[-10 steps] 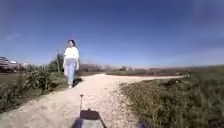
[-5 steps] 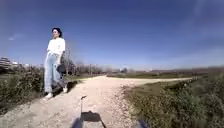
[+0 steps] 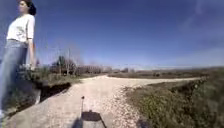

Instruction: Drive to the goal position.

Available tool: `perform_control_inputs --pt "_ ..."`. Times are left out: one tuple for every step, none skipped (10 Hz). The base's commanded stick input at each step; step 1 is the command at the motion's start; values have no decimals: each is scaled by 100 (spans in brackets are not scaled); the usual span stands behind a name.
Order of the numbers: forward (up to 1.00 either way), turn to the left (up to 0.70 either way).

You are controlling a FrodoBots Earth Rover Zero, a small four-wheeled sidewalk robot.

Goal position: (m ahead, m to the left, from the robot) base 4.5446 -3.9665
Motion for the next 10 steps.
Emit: perform_control_inputs --pt "50 0" --pt "50 0" --pt "50 0" --pt "50 0" --pt "50 0" --pt "50 0" --pt "50 0" --pt "50 0" --pt "50 0" --pt "50 0"
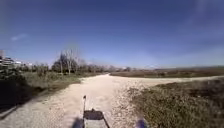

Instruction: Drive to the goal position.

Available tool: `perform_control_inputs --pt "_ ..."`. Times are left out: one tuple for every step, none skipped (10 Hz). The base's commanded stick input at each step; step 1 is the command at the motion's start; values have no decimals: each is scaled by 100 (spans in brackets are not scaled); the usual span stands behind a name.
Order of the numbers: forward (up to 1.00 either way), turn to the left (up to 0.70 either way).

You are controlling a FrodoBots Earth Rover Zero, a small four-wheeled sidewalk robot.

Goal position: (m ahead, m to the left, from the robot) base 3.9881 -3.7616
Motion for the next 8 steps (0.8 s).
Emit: perform_control_inputs --pt "50 0" --pt "50 0" --pt "50 0" --pt "50 0" --pt "50 0" --pt "50 0" --pt "50 0" --pt "50 0"
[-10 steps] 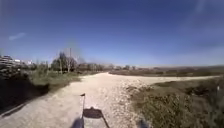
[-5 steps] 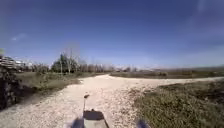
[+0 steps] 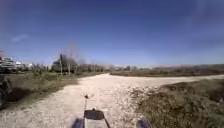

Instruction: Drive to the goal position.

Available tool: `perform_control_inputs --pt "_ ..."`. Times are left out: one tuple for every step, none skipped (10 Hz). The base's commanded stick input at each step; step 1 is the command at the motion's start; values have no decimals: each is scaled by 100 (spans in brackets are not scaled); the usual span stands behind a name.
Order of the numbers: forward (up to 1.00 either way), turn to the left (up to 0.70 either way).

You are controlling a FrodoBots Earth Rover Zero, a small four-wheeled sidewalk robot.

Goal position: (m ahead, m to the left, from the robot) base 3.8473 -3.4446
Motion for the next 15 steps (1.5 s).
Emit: perform_control_inputs --pt "50 0" --pt "50 0" --pt "50 0" --pt "50 0" --pt "50 0" --pt "50 0" --pt "50 0" --pt "50 0" --pt "50 0" --pt "50 0" --pt "50 0" --pt "50 0" --pt "50 0" --pt "50 0" --pt "50 0"
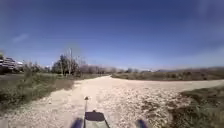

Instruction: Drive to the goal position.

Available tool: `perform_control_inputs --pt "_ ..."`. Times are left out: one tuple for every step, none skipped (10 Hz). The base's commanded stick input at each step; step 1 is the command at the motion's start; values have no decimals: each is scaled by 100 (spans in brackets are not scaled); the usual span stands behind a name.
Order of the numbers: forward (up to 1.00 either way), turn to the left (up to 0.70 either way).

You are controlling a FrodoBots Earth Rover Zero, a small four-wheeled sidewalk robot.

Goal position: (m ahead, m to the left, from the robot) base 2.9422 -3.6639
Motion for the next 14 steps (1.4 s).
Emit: perform_control_inputs --pt "50 0" --pt "50 0" --pt "50 0" --pt "50 0" --pt "50 0" --pt "50 0" --pt "50 0" --pt "50 0" --pt "50 0" --pt "50 0" --pt "50 0" --pt "50 0" --pt "50 0" --pt "50 0"
